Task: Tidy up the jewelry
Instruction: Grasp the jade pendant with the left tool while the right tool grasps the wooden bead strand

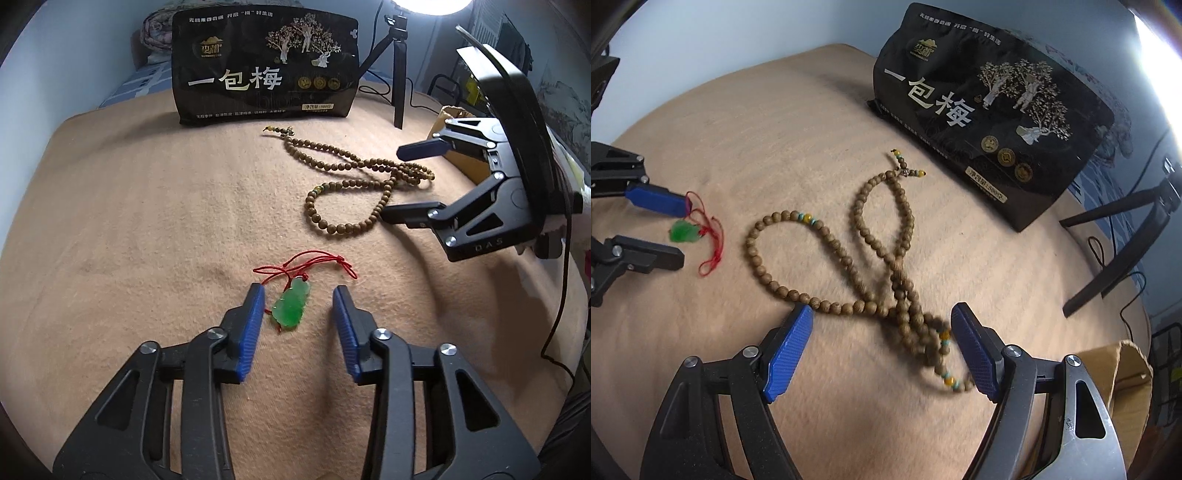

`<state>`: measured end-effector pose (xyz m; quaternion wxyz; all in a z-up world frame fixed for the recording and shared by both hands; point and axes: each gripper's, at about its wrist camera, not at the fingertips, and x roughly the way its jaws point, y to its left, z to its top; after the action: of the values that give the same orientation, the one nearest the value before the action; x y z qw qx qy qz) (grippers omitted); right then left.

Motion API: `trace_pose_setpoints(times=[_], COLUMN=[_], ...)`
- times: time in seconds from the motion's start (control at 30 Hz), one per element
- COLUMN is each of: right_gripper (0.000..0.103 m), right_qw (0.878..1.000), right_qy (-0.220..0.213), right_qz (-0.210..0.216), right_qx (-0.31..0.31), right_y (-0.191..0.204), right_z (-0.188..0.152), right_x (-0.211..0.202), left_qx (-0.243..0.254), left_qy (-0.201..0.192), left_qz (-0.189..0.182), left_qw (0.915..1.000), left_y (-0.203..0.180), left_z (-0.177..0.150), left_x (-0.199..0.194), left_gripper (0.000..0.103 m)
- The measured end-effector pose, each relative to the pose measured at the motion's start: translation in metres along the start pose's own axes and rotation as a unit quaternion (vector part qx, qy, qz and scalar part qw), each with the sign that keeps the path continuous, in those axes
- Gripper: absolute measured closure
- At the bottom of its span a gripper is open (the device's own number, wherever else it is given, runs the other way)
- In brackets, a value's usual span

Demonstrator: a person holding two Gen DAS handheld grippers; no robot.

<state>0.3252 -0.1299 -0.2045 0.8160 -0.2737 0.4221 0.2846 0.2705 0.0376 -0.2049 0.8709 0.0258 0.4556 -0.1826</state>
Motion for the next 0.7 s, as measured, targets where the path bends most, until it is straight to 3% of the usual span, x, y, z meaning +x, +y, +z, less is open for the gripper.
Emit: trace_pose_setpoints(times=[0.23, 0.5, 0.6, 0.7], right_gripper=[0.026, 0.027, 0.04, 0.063], right_qw=[1.0, 0.996, 0.995, 0.993], right_qy=[-0.008, -0.019, -0.022, -0.022], right_qz=[0.017, 0.051, 0.068, 0.085], right_qx=[0.019, 0.066, 0.076, 0.08], right_y=[-0.008, -0.017, -0.021, -0.02], right_z=[0.013, 0.024, 0.028, 0.033], right_x=[0.015, 0.029, 0.03, 0.027], left_qx=[0.005, 0.007, 0.007, 0.007], left_qy=[-0.006, -0.01, -0.011, -0.012], left_qz=[0.002, 0.009, 0.009, 0.011], left_qw=[1.0, 0.9999, 0.9999, 0.9998], left_y=[-0.001, -0.002, -0.002, -0.003], left_z=[-0.002, -0.002, -0.001, -0.001], left_x=[0.004, 0.005, 0.005, 0.005], left_gripper=[0.071, 0.085, 0.088, 0.088])
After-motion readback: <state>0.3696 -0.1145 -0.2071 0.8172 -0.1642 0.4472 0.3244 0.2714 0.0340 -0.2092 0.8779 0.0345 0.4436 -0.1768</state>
